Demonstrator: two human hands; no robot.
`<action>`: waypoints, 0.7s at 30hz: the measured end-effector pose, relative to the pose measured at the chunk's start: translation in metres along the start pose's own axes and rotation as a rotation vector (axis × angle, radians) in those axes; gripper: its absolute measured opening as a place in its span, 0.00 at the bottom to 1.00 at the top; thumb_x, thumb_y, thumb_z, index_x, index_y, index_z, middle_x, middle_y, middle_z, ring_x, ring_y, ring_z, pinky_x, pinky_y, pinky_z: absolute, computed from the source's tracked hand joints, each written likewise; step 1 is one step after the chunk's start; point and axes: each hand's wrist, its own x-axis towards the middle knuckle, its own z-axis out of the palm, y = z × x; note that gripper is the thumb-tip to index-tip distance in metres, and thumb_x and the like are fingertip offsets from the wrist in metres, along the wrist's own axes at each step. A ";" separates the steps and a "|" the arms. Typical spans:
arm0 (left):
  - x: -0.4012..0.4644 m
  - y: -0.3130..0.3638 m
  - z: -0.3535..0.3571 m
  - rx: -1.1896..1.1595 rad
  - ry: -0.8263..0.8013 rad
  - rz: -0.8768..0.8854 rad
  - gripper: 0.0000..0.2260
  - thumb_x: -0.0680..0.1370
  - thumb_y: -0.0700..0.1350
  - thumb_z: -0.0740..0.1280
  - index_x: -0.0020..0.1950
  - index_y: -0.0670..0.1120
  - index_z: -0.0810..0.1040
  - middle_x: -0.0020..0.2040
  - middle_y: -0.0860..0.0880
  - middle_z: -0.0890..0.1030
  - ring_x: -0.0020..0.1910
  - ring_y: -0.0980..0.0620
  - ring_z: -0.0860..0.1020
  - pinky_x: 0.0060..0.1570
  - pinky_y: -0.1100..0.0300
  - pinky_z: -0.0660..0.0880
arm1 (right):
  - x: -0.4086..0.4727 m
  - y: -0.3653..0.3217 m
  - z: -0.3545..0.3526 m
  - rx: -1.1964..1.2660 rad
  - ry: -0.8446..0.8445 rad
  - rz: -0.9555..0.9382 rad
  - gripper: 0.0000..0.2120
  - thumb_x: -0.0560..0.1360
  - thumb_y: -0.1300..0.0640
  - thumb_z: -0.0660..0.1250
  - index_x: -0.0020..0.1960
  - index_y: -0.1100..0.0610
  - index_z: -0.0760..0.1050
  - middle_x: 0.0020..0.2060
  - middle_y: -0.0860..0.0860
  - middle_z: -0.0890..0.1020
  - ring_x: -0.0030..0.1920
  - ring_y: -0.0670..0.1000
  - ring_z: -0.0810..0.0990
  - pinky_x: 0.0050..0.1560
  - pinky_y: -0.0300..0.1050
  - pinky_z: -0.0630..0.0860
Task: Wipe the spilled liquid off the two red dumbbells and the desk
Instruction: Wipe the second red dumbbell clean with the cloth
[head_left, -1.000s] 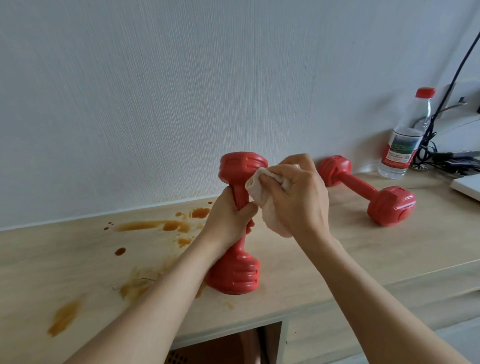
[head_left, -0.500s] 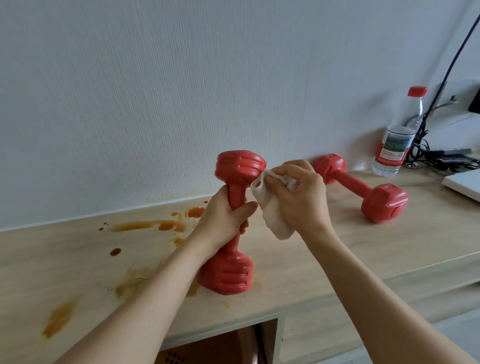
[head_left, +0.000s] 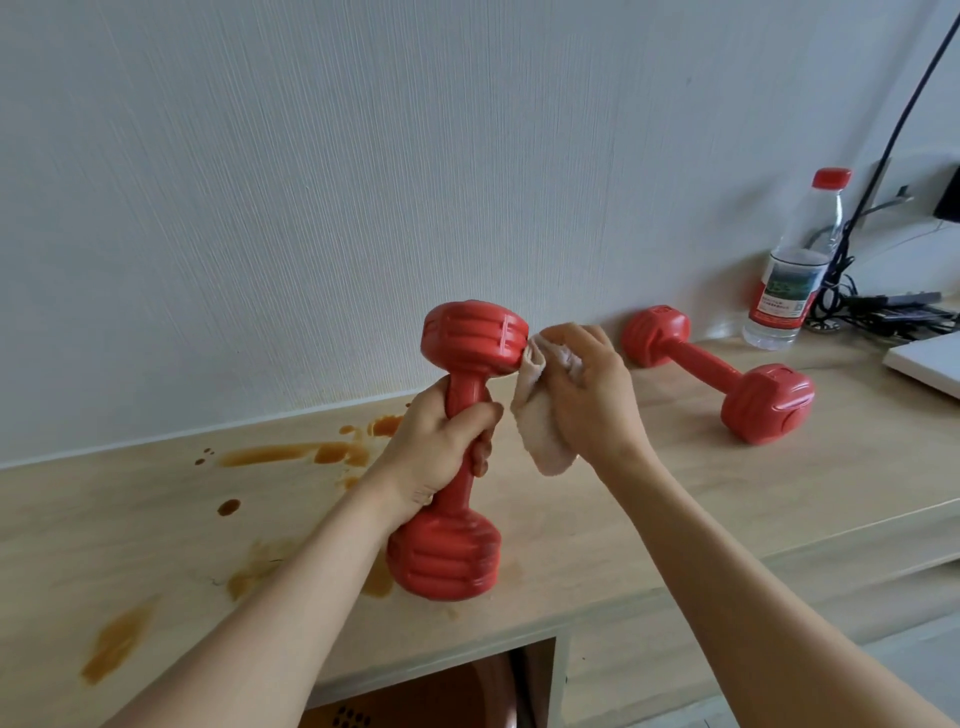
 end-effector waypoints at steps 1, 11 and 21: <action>0.000 0.000 0.000 -0.009 -0.001 -0.004 0.06 0.76 0.34 0.63 0.41 0.42 0.70 0.26 0.50 0.71 0.23 0.53 0.69 0.24 0.61 0.68 | 0.000 0.000 0.000 -0.002 0.009 0.000 0.07 0.76 0.63 0.63 0.44 0.53 0.77 0.50 0.51 0.75 0.46 0.40 0.75 0.48 0.32 0.70; 0.000 0.000 0.003 -0.011 -0.025 -0.044 0.09 0.77 0.34 0.60 0.37 0.41 0.69 0.25 0.48 0.70 0.20 0.53 0.67 0.23 0.62 0.67 | 0.003 -0.022 0.001 0.073 0.051 -0.077 0.06 0.77 0.60 0.64 0.43 0.50 0.75 0.49 0.46 0.73 0.46 0.40 0.76 0.50 0.36 0.73; -0.001 -0.001 0.000 -0.075 -0.053 -0.061 0.06 0.74 0.38 0.64 0.37 0.42 0.69 0.25 0.49 0.70 0.21 0.53 0.67 0.22 0.63 0.67 | -0.004 -0.026 0.004 -0.110 0.079 -0.231 0.03 0.76 0.61 0.61 0.48 0.55 0.72 0.50 0.48 0.72 0.45 0.45 0.75 0.45 0.41 0.72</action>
